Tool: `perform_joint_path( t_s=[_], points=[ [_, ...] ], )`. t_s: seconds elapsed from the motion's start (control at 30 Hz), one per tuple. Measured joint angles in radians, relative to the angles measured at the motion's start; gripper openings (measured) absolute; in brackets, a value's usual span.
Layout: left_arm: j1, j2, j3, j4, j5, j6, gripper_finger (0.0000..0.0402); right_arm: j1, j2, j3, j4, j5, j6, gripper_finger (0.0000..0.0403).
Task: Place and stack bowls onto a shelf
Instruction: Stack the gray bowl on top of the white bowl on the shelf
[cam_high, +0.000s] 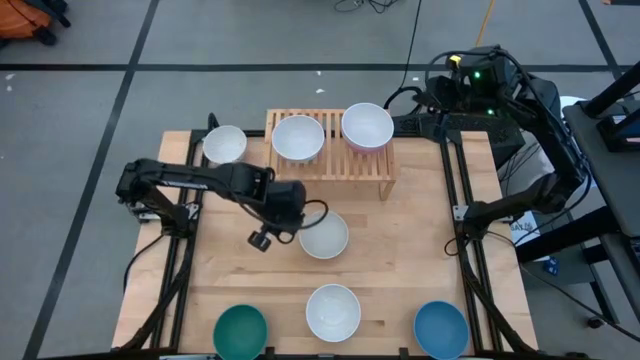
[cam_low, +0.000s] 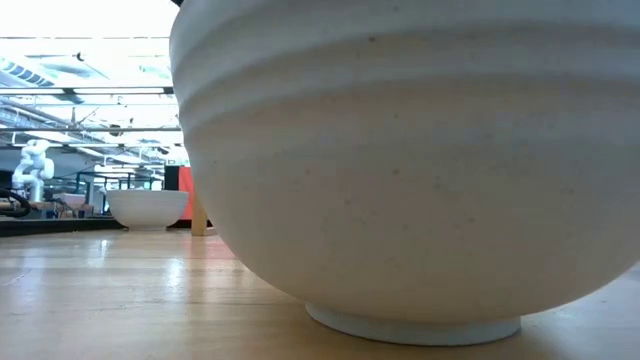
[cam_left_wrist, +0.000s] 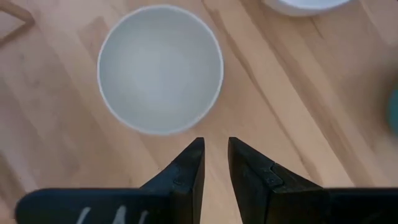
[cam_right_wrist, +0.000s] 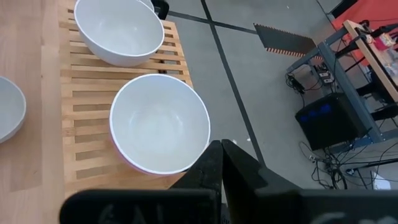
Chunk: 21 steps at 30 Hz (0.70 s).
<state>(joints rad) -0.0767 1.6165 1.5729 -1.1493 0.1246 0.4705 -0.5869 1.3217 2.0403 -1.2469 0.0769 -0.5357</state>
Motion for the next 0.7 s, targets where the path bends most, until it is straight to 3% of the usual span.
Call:
perform_joint_path(
  t_s=[0.27, 0.7],
  points=[
    [-0.055, 0.000, -0.128, 0.251, -0.033, -0.045, 0.0076, 0.000, -0.039, 0.000, 0.000, 0.000, -0.035, 0.0000],
    [-0.083, 0.000, -0.286, 0.439, -0.033, -0.083, 0.0076, 0.000, -0.103, 0.000, 0.000, 0.000, -0.055, 0.0000]
  ],
)
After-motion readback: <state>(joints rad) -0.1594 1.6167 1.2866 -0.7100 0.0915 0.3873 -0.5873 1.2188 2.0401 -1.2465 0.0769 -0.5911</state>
